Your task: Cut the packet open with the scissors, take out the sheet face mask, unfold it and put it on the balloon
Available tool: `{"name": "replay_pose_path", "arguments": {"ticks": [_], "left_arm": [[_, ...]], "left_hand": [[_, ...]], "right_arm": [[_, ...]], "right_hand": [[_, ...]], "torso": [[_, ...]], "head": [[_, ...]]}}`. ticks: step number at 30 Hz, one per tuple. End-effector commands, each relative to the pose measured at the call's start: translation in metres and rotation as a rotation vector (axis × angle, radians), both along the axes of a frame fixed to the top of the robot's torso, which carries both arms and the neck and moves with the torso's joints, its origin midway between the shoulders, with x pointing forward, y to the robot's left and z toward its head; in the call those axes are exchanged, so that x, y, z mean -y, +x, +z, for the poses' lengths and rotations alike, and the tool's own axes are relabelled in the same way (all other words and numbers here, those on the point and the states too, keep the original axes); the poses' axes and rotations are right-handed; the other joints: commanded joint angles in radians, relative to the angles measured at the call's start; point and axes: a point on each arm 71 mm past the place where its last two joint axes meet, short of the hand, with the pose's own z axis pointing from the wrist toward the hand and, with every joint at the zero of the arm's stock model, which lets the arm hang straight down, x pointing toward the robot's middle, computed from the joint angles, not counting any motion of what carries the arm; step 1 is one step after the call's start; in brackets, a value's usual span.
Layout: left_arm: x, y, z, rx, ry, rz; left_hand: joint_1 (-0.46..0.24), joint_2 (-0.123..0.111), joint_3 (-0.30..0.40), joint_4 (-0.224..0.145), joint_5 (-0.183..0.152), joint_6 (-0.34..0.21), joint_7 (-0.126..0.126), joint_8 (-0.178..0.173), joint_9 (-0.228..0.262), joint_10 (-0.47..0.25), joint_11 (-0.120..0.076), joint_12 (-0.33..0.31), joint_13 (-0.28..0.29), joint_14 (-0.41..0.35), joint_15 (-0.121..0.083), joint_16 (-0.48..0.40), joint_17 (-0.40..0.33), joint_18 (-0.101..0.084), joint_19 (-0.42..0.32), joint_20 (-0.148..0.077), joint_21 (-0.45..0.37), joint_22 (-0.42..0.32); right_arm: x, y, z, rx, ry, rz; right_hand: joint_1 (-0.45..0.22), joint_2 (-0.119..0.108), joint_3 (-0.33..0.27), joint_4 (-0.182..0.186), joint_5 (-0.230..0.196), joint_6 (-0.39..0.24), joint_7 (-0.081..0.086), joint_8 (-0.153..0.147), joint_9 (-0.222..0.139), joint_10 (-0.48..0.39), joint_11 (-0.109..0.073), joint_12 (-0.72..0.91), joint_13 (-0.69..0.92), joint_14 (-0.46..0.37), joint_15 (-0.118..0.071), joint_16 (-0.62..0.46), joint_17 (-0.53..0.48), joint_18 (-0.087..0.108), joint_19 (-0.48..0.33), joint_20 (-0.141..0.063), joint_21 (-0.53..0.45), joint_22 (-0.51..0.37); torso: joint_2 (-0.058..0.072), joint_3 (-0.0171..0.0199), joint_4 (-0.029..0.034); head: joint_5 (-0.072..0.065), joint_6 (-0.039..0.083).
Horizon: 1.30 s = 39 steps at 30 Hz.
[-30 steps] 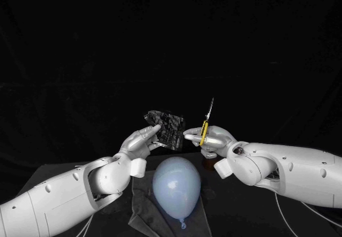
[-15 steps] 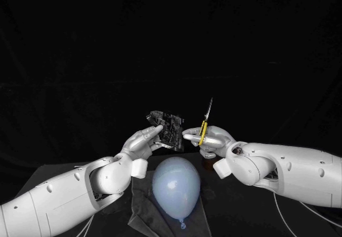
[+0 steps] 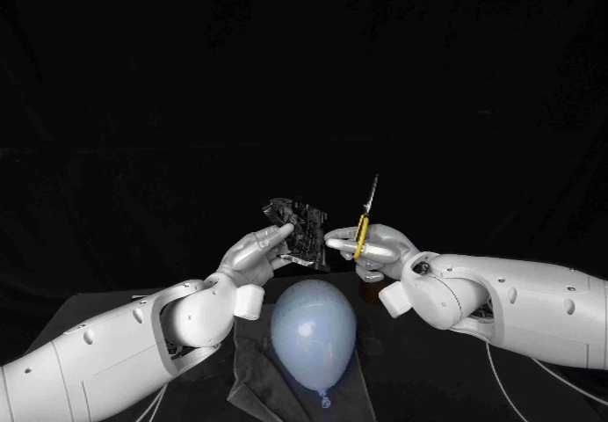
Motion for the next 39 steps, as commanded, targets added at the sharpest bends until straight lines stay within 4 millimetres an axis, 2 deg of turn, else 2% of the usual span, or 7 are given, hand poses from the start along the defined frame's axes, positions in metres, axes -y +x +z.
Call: {"name": "replay_pose_path", "arguments": {"ticks": [1, 12, 19, 29, 36, 39], "left_arm": [[0.001, -0.002, 0.004, 0.024, -0.015, -0.028], [-0.005, -0.003, 0.004, 0.033, -0.008, -0.025], [-0.003, -0.003, 0.004, 0.034, -0.007, -0.027], [-0.002, -0.003, 0.004, 0.037, -0.001, -0.03], [0.0, -0.002, 0.003, 0.034, 0.005, -0.034], [0.002, -0.001, 0.003, 0.031, 0.007, -0.037]], "left_hand": [[-0.004, 0.005, 0.001, -0.005, 0.003, 0.001, -0.005, 0.004, 0.002, 0.005, -0.003, -0.002, -0.001, 0.006, -0.002, -0.004, 0.0, 0.015, 0.008, 0.0, -0.001, 0.0], [-0.006, 0.005, 0.001, -0.009, 0.003, 0.003, -0.005, 0.006, 0.004, 0.008, -0.005, -0.002, -0.001, 0.01, -0.003, -0.003, 0.0, 0.015, 0.012, -0.001, -0.001, -0.001], [-0.007, 0.006, 0.001, -0.009, 0.003, 0.004, -0.005, 0.006, 0.004, 0.009, -0.005, -0.002, -0.001, 0.01, -0.004, -0.003, 0.0, 0.015, 0.013, -0.001, 0.0, -0.001], [-0.007, 0.006, 0.001, -0.01, 0.003, 0.004, -0.005, 0.007, 0.004, 0.01, -0.005, -0.002, -0.001, 0.011, -0.004, -0.003, 0.0, 0.015, 0.014, -0.001, 0.0, -0.001], [-0.008, 0.006, 0.001, -0.01, 0.003, 0.004, -0.006, 0.007, 0.004, 0.01, -0.005, -0.002, -0.001, 0.012, -0.004, -0.003, 0.0, 0.015, 0.014, -0.002, 0.0, -0.001], [-0.008, 0.007, 0.001, -0.012, 0.003, 0.005, -0.009, 0.008, 0.005, 0.012, -0.005, -0.002, -0.001, 0.014, -0.005, -0.003, 0.001, 0.015, 0.017, -0.003, 0.0, -0.002]], "right_arm": [[0.0, 0.0, 0.001, 0.008, 0.002, 0.011], [0.006, 0.002, 0.0, 0.006, -0.006, -0.001], [0.004, 0.0, 0.0, 0.006, -0.007, 0.01], [-0.001, -0.004, 0.0, 0.004, 0.001, 0.039], [-0.007, -0.009, 0.001, 0.003, 0.012, 0.063], [-0.008, -0.009, 0.002, 0.006, 0.015, 0.062]], "right_hand": [[0.011, 0.004, -0.007, 0.0, 0.002, -0.216, 0.143, 0.005, 0.002, 0.354, 0.087, 0.946, 0.374, 0.104, 0.007, 0.004, 0.263, -0.008, 0.042, 0.006, -0.001, 0.227], [0.022, 0.012, -0.012, -0.002, 0.002, -0.208, 0.147, 0.007, -0.001, 0.354, 0.09, 0.946, 0.374, 0.104, 0.009, 0.004, 0.263, -0.009, 0.044, 0.009, 0.002, 0.227], [0.027, 0.014, -0.014, -0.004, 0.002, -0.207, 0.147, 0.007, -0.002, 0.354, 0.091, 0.946, 0.374, 0.104, 0.01, 0.004, 0.263, -0.009, 0.044, 0.01, 0.001, 0.227], [0.032, 0.015, -0.016, -0.006, 0.002, -0.203, 0.148, 0.008, -0.003, 0.354, 0.092, 0.946, 0.374, 0.104, 0.011, 0.004, 0.263, -0.009, 0.043, 0.011, 0.001, 0.227], [0.037, 0.022, -0.027, -0.006, 0.002, -0.184, 0.149, 0.014, -0.006, 0.354, 0.093, 0.946, 0.374, 0.104, 0.012, 0.004, 0.263, -0.008, 0.043, 0.013, 0.001, 0.227], [0.039, 0.027, -0.031, -0.004, 0.002, -0.174, 0.15, 0.017, -0.007, 0.354, 0.094, 0.946, 0.374, 0.104, 0.012, 0.004, 0.263, -0.008, 0.043, 0.013, 0.001, 0.227]], "torso": [[0.001, -0.0002, 0.0], [0.0, -0.0001, 0.0006], [0.0, 0.0003, -0.0015], [0.001, 0.0007, -0.0014], [0.001, 0.0002, -0.0013], [0.0, 0.0, 0.0003]], "head": [[0.001, 0.0], [0.001, 0.0], [-0.001, -0.001], [-0.001, -0.002], [-0.005, -0.004], [-0.015, -0.005]]}}
